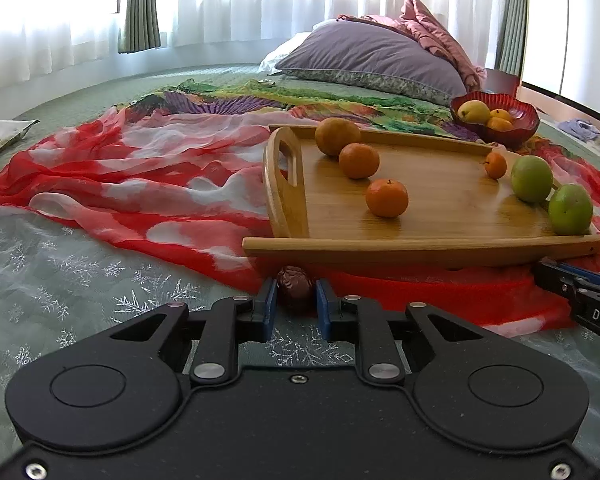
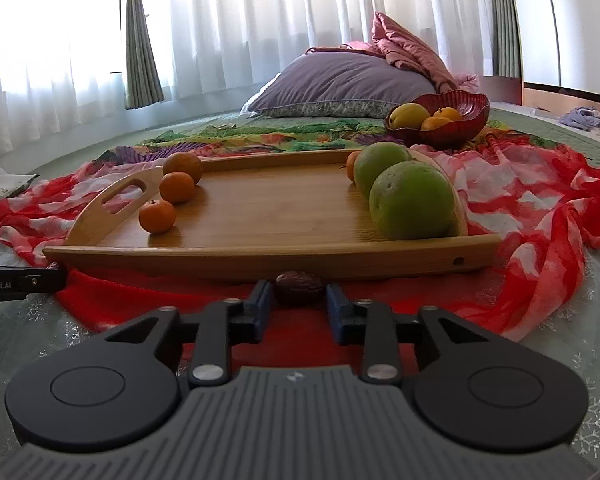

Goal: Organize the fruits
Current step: 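Grasp a dark date with the left gripper while the right gripper grasps another date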

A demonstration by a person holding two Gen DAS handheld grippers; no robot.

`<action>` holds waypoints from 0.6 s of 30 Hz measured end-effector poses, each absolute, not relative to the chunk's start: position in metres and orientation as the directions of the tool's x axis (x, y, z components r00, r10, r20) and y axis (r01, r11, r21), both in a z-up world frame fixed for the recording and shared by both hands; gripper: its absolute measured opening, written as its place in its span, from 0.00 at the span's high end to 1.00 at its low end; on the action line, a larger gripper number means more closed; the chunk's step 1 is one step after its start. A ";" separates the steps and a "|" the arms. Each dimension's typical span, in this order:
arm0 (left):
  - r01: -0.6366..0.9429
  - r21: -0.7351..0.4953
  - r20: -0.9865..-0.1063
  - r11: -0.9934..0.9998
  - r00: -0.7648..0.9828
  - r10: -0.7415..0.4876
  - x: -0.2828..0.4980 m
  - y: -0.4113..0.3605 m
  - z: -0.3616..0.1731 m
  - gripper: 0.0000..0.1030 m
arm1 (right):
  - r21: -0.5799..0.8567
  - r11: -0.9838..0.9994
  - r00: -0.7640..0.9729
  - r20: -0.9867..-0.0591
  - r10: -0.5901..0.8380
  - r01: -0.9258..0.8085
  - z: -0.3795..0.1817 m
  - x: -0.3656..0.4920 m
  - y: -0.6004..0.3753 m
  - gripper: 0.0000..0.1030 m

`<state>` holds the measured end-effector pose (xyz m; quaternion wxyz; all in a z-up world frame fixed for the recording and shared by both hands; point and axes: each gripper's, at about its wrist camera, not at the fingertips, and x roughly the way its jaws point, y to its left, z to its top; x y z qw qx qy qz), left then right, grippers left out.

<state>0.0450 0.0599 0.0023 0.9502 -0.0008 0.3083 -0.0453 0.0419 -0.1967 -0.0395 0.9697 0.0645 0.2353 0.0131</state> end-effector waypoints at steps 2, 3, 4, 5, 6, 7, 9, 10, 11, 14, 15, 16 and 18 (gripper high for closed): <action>0.091 -0.022 -0.581 0.996 0.809 -0.087 0.042 0.059 0.003 0.81 | 0.132 0.991 0.890 -0.453 0.054 0.007 -0.040 0.042 -0.197 0.67; 0.094 -0.018 -0.578 0.995 0.812 -0.087 0.041 0.059 0.004 0.81 | 0.133 0.991 0.890 -0.452 0.054 0.007 -0.040 0.041 -0.197 0.67; 0.097 -0.015 -0.574 0.995 0.814 -0.088 0.039 0.058 0.005 0.81 | 0.132 0.991 0.892 -0.450 0.053 0.008 -0.039 0.041 -0.197 0.68; 0.100 -0.013 -0.569 0.995 0.817 -0.090 0.037 0.058 0.006 0.81 | 0.132 0.991 0.892 -0.448 0.051 0.009 -0.040 0.040 -0.197 0.69; 0.102 -0.012 -0.565 0.995 0.820 -0.091 0.035 0.057 0.008 0.81 | 0.131 0.991 0.894 -0.446 0.051 0.009 -0.039 0.040 -0.197 0.70; 0.106 -0.013 -0.559 0.994 0.824 -0.095 0.033 0.056 0.010 0.81 | 0.129 0.992 0.896 -0.441 0.048 0.011 -0.039 0.039 -0.197 0.70; 0.115 -0.012 -0.549 0.993 0.830 -0.103 0.030 0.054 0.014 0.81 | 0.127 0.992 0.900 -0.433 0.045 0.012 -0.039 0.037 -0.197 0.70; 0.119 -0.011 -0.543 0.993 0.833 -0.106 0.029 0.052 0.016 0.81 | 0.126 0.992 0.902 -0.429 0.044 0.012 -0.039 0.036 -0.197 0.70; 0.125 -0.009 -0.537 0.992 0.836 -0.110 0.027 0.051 0.018 0.81 | 0.126 0.992 0.904 -0.425 0.043 0.012 -0.039 0.036 -0.197 0.70; 0.139 -0.008 -0.525 0.990 0.842 -0.122 0.025 0.047 0.024 0.81 | 0.128 0.992 0.907 -0.419 0.042 0.013 -0.038 0.035 -0.197 0.70; 0.143 -0.008 -0.522 0.990 0.843 -0.126 0.024 0.045 0.025 0.81 | 0.129 0.992 0.908 -0.418 0.042 0.013 -0.038 0.035 -0.198 0.70; 0.146 -0.007 -0.520 0.989 0.844 -0.128 0.024 0.043 0.026 0.81 | 0.129 0.991 0.908 -0.418 0.041 0.015 -0.038 0.035 -0.198 0.70; 0.152 -0.009 -0.519 0.988 0.844 -0.134 0.023 0.040 0.027 0.81 | 0.130 0.991 0.908 -0.417 0.042 0.014 -0.038 0.035 -0.198 0.70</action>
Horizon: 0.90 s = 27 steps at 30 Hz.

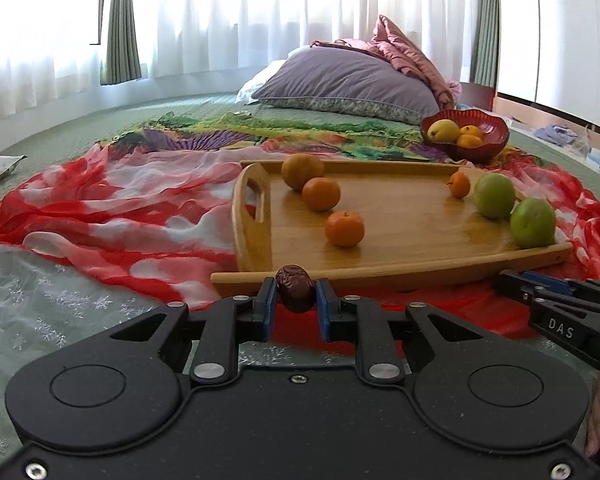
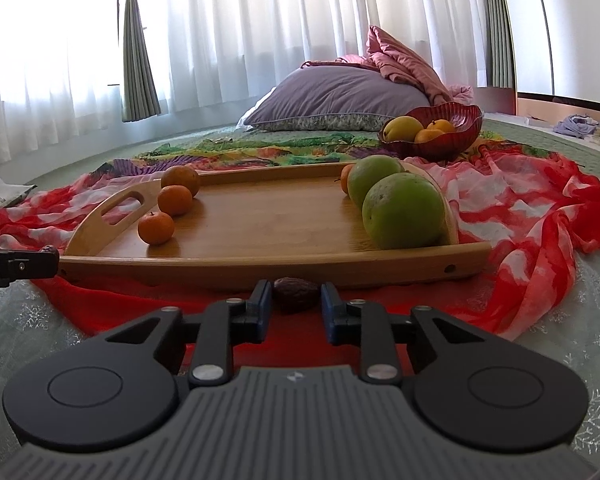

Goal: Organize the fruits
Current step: 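Grasp a dark date with the left gripper while the right gripper grasps another date, then lift and carry both dates over the wooden tray with both grippers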

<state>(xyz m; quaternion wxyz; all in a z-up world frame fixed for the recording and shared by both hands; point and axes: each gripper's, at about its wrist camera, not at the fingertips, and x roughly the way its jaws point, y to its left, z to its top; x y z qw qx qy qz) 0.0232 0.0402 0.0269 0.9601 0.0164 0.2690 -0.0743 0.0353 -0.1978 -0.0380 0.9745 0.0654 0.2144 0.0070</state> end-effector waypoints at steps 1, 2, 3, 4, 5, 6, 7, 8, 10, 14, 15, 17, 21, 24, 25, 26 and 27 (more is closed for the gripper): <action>0.155 -0.011 -0.518 0.988 0.844 -0.138 0.023 0.039 0.027 0.81 | 0.132 0.991 0.909 -0.414 0.041 0.015 -0.038 0.035 -0.198 0.70; 0.160 -0.011 -0.518 0.987 0.844 -0.143 0.023 0.037 0.028 0.81 | 0.134 0.991 0.912 -0.409 0.041 0.015 -0.037 0.034 -0.198 0.70; 0.164 -0.011 -0.516 0.986 0.844 -0.146 0.022 0.036 0.029 0.81 | 0.136 0.991 0.914 -0.403 0.040 0.016 -0.037 0.033 -0.199 0.70; 0.168 -0.011 -0.514 0.986 0.845 -0.150 0.022 0.034 0.029 0.81 | 0.138 0.990 0.917 -0.396 0.040 0.017 -0.036 0.032 -0.199 0.70; 0.175 -0.009 -0.512 0.985 0.845 -0.155 0.022 0.032 0.030 0.81 | 0.139 0.990 0.920 -0.389 0.040 0.016 -0.036 0.030 -0.200 0.71; 0.180 -0.009 -0.510 0.984 0.846 -0.159 0.022 0.030 0.031 0.81 | 0.139 0.990 0.922 -0.384 0.039 0.016 -0.036 0.030 -0.200 0.71; 0.186 -0.008 -0.507 0.982 0.846 -0.165 0.022 0.028 0.031 0.81 | 0.140 0.990 0.925 -0.377 0.040 0.014 -0.035 0.029 -0.200 0.71; 0.192 -0.007 -0.505 0.981 0.847 -0.169 0.023 0.026 0.032 0.81 | 0.141 0.990 0.928 -0.371 0.040 0.013 -0.033 0.028 -0.200 0.71; 0.204 -0.001 -0.500 0.979 0.848 -0.177 0.024 0.020 0.034 0.81 | 0.142 0.990 0.930 -0.365 0.042 0.011 -0.030 0.027 -0.200 0.71; 0.225 0.003 -0.490 0.974 0.849 -0.195 0.029 0.010 0.039 0.81 | 0.139 0.990 0.936 -0.351 0.042 0.007 -0.021 0.027 -0.200 0.71; 0.229 0.001 -0.489 0.973 0.849 -0.199 0.030 0.008 0.040 0.81 | 0.137 0.991 0.936 -0.350 0.041 0.008 -0.020 0.027 -0.200 0.71; 0.240 -0.003 -0.487 0.971 0.847 -0.211 0.034 0.003 0.043 0.81 | 0.137 0.991 0.935 -0.353 0.039 0.010 -0.016 0.029 -0.199 0.71; 0.257 0.004 -0.485 0.966 0.846 -0.223 0.042 -0.005 0.045 0.81 | 0.125 0.992 0.938 -0.344 0.030 0.015 -0.009 0.033 -0.197 0.71; 0.261 0.006 -0.484 0.965 0.845 -0.226 0.051 -0.011 0.047 0.81 | 0.106 0.994 0.944 -0.330 0.023 0.013 -0.002 0.040 -0.195 0.71; 0.262 0.002 -0.485 0.965 0.844 -0.228 0.053 -0.012 0.048 0.81 | 0.100 0.995 0.945 -0.327 0.021 0.013 0.000 0.043 -0.194 0.71; 0.264 -0.002 -0.486 0.964 0.843 -0.232 0.057 -0.014 0.048 0.81 | 0.096 0.995 0.946 -0.324 0.019 0.013 0.002 0.046 -0.194 0.71; 0.266 -0.003 -0.487 0.964 0.841 -0.234 0.060 -0.015 0.049 0.81 | 0.091 0.996 0.946 -0.322 0.016 0.014 0.003 0.049 -0.194 0.71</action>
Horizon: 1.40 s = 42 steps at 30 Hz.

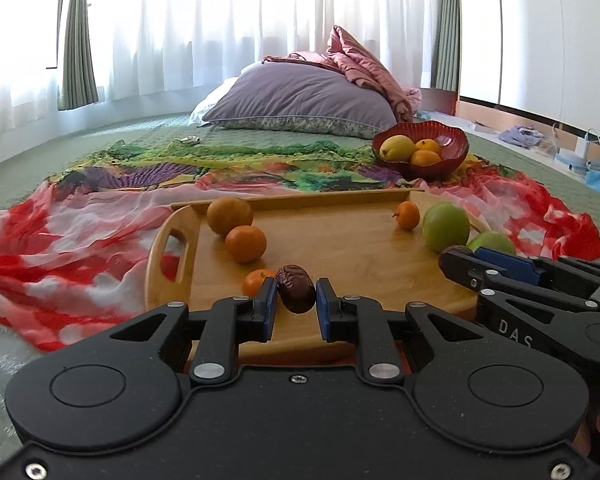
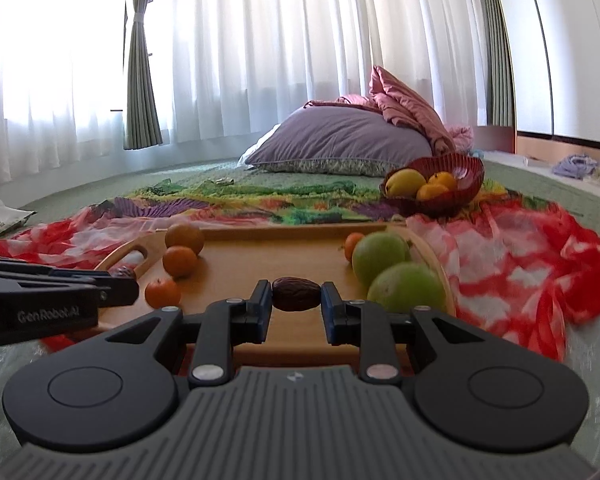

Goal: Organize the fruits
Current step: 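Lift and carry both dates over the wooden tray with both grippers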

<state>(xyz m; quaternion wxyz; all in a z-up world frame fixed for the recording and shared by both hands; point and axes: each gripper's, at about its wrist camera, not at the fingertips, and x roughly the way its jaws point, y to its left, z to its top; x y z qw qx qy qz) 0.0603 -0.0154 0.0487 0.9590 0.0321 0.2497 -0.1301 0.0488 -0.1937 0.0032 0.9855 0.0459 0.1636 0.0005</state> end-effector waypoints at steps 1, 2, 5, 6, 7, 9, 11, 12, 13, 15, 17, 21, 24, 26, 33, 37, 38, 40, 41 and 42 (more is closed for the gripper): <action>0.266 -0.002 -0.488 0.964 0.841 -0.233 0.064 -0.017 0.049 0.81 | 0.087 0.996 0.947 -0.321 0.014 0.015 0.005 0.052 -0.194 0.71; 0.267 0.000 -0.486 0.964 0.842 -0.233 0.068 -0.018 0.050 0.81 | 0.085 0.996 0.947 -0.321 0.013 0.015 0.006 0.056 -0.194 0.71; 0.267 -0.001 -0.489 0.964 0.840 -0.233 0.080 -0.023 0.049 0.81 | 0.081 0.997 0.946 -0.325 0.011 0.017 0.008 0.066 -0.196 0.71; 0.266 -0.005 -0.491 0.964 0.839 -0.234 0.085 -0.024 0.049 0.81 | 0.078 0.997 0.945 -0.326 0.010 0.016 0.009 0.070 -0.196 0.71; 0.266 -0.011 -0.493 0.964 0.837 -0.237 0.090 -0.024 0.049 0.81 | 0.072 0.997 0.945 -0.328 0.008 0.017 0.009 0.074 -0.197 0.71; 0.266 -0.018 -0.498 0.964 0.834 -0.239 0.099 -0.026 0.048 0.81 | 0.065 0.998 0.943 -0.333 0.004 0.019 0.010 0.080 -0.197 0.71; 0.265 -0.024 -0.504 0.964 0.829 -0.240 0.109 -0.028 0.048 0.81 | 0.058 0.998 0.941 -0.339 0.000 0.021 0.009 0.087 -0.198 0.71; 0.267 -0.028 -0.508 0.963 0.826 -0.243 0.114 -0.030 0.048 0.81 | 0.055 0.998 0.939 -0.343 -0.003 0.023 0.008 0.091 -0.198 0.71; 0.269 -0.031 -0.508 0.963 0.825 -0.247 0.119 -0.031 0.048 0.81 | 0.051 0.998 0.938 -0.347 -0.005 0.024 0.008 0.094 -0.198 0.71; 0.275 -0.029 -0.511 0.961 0.822 -0.250 0.128 -0.034 0.048 0.81 | 0.042 0.999 0.936 -0.352 -0.010 0.027 0.007 0.100 -0.198 0.71; 0.277 -0.023 -0.516 0.961 0.820 -0.249 0.137 -0.038 0.047 0.81 | 0.036 0.999 0.934 -0.357 -0.014 0.029 0.006 0.106 -0.198 0.71; 0.287 -0.025 -0.525 0.958 0.811 -0.257 0.152 -0.043 0.047 0.81 | 0.033 0.999 0.930 -0.367 -0.020 0.035 0.006 0.116 -0.199 0.71; 0.288 -0.033 -0.537 0.957 0.803 -0.260 0.163 -0.044 0.045 0.81 | 0.035 0.999 0.925 -0.380 -0.020 0.036 0.006 0.124 -0.200 0.71; 0.286 -0.033 -0.547 0.958 0.797 -0.256 0.172 -0.045 0.044 0.81 | 0.034 0.999 0.921 -0.388 -0.018 0.034 0.005 0.129 -0.200 0.71; 0.285 -0.055 -0.580 0.957 0.771 -0.262 0.201 -0.043 0.042 0.81 | 0.020 1.000 0.907 -0.422 -0.010 0.020 0.005 0.150 -0.198 0.71; 0.276 -0.072 -0.602 0.958 0.754 -0.262 0.216 -0.041 0.039 0.81 | 0.020 0.999 0.898 -0.439 -0.014 0.025 0.004 0.160 -0.200 0.71; 0.271 -0.076 -0.607 0.960 0.751 -0.260 0.219 -0.041 0.038 0.81 | 0.026 0.999 0.896 -0.445 -0.014 0.029 0.003 0.162 -0.201 0.71; 0.265 -0.076 -0.613 0.961 0.748 -0.255 0.222 -0.041 0.036 0.81 | 0.043 0.999 0.889 -0.457 -0.011 0.034 0.002 0.166 -0.205 0.71; 0.263 -0.076 -0.616 0.962 0.746 -0.253 0.223 -0.041 0.035 0.81 | 0.049 0.998 0.885 -0.465 -0.009 0.036 0.001 0.167 -0.206 0.71; 0.263 -0.075 -0.619 0.962 0.744 -0.252 0.225 -0.041 0.033 0.81 | 0.048 0.998 0.883 -0.470 -0.009 0.036 0.000 0.168 -0.206 0.71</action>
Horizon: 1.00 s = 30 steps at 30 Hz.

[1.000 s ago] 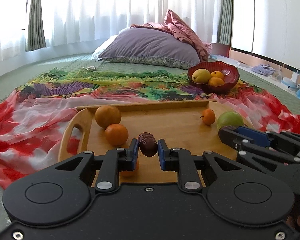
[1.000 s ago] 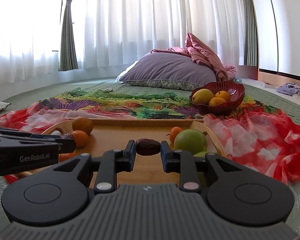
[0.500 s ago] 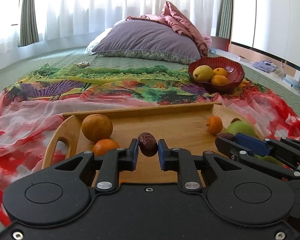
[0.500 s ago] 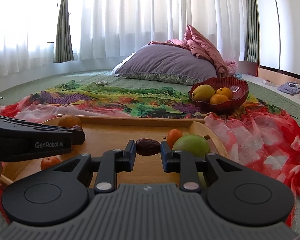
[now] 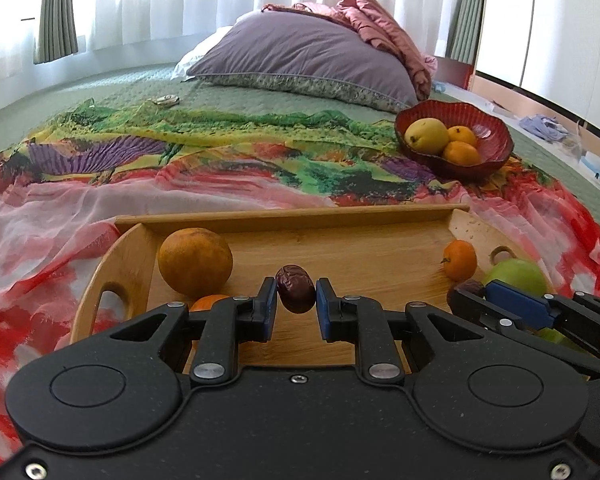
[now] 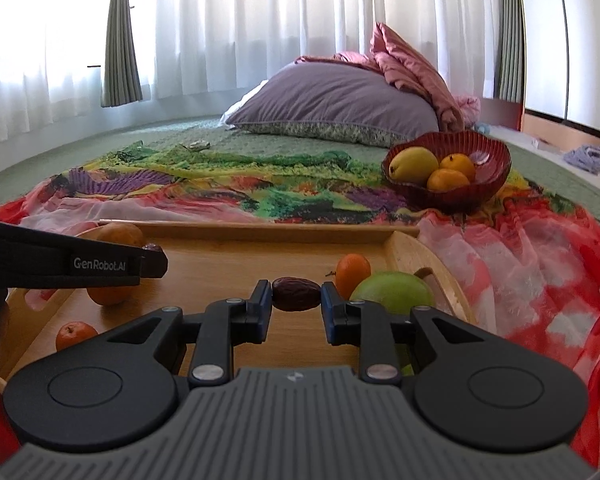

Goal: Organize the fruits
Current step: 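Lift and carry both dates over the wooden tray with both grippers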

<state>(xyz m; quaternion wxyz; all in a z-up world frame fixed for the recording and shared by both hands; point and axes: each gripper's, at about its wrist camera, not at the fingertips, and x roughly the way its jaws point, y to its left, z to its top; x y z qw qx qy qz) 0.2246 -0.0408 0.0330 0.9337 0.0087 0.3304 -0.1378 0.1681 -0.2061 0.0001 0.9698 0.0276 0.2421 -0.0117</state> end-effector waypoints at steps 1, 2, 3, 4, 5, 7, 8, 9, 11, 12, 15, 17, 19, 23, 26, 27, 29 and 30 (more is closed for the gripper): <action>0.263 -0.073 -0.623 0.962 0.741 -0.250 0.225 -0.041 0.032 0.81 | 0.044 0.998 0.880 -0.474 -0.009 0.034 -0.001 0.169 -0.206 0.71; 0.263 -0.068 -0.626 0.962 0.740 -0.247 0.227 -0.042 0.031 0.81 | 0.037 0.999 0.878 -0.479 -0.010 0.032 -0.002 0.170 -0.206 0.71; 0.265 -0.061 -0.628 0.962 0.739 -0.243 0.227 -0.042 0.029 0.81 | 0.033 0.999 0.876 -0.482 -0.011 0.030 -0.002 0.171 -0.206 0.71; 0.266 -0.054 -0.630 0.962 0.739 -0.240 0.227 -0.043 0.028 0.81 | 0.032 0.999 0.873 -0.487 -0.010 0.029 -0.003 0.172 -0.207 0.71; 0.267 -0.050 -0.632 0.962 0.738 -0.237 0.228 -0.043 0.027 0.81 | 0.032 0.999 0.871 -0.491 -0.009 0.028 -0.004 0.173 -0.207 0.71; 0.266 -0.047 -0.637 0.963 0.734 -0.234 0.229 -0.043 0.024 0.81 | 0.029 0.999 0.868 -0.497 -0.009 0.027 -0.005 0.174 -0.206 0.71; 0.266 -0.047 -0.639 0.963 0.733 -0.233 0.229 -0.043 0.024 0.81 | 0.028 0.999 0.866 -0.500 -0.010 0.027 -0.006 0.176 -0.206 0.70; 0.265 -0.045 -0.641 0.963 0.732 -0.231 0.229 -0.044 0.023 0.81 | 0.026 0.999 0.864 -0.503 -0.010 0.027 -0.007 0.176 -0.205 0.70; 0.265 -0.040 -0.644 0.963 0.730 -0.227 0.230 -0.044 0.022 0.81 | 0.026 0.999 0.862 -0.508 -0.008 0.025 -0.008 0.178 -0.205 0.71; 0.264 -0.037 -0.646 0.964 0.729 -0.225 0.230 -0.044 0.021 0.81 | 0.027 0.999 0.860 -0.510 -0.007 0.024 -0.008 0.179 -0.204 0.70; 0.261 -0.037 -0.650 0.965 0.727 -0.221 0.231 -0.045 0.019 0.81 | 0.024 1.000 0.855 -0.518 -0.005 0.020 -0.010 0.180 -0.203 0.70; 0.261 -0.035 -0.651 0.965 0.726 -0.220 0.231 -0.045 0.017 0.81 | 0.019 1.000 0.854 -0.520 -0.006 0.019 -0.011 0.181 -0.201 0.70; 0.266 -0.026 -0.648 0.963 0.729 -0.219 0.231 -0.046 0.016 0.81 | 0.016 1.000 0.853 -0.522 -0.005 0.016 -0.012 0.181 -0.201 0.70; 0.277 -0.017 -0.647 0.961 0.730 -0.222 0.231 -0.049 0.014 0.81 | 0.009 1.000 0.850 -0.527 -0.004 0.010 -0.013 0.182 -0.199 0.70; 0.280 -0.020 -0.647 0.960 0.728 -0.225 0.231 -0.051 0.013 0.81 | 0.004 1.000 0.847 -0.531 -0.003 0.006 -0.013 0.183 -0.198 0.70; 0.280 -0.021 -0.648 0.960 0.727 -0.227 0.231 -0.051 0.013 0.81 | 0.000 1.000 0.846 -0.534 -0.003 0.004 -0.014 0.184 -0.198 0.70; 0.283 -0.022 -0.648 0.959 0.726 -0.229 0.231 -0.052 0.013 0.81 | -0.005 1.000 0.842 -0.539 -0.003 0.001 -0.014 0.185 -0.197 0.70; 0.284 -0.020 -0.648 0.959 0.726 -0.229 0.231 -0.052 0.013 0.81 | -0.006 1.000 0.841 -0.542 -0.003 -0.001 -0.014 0.186 -0.197 0.70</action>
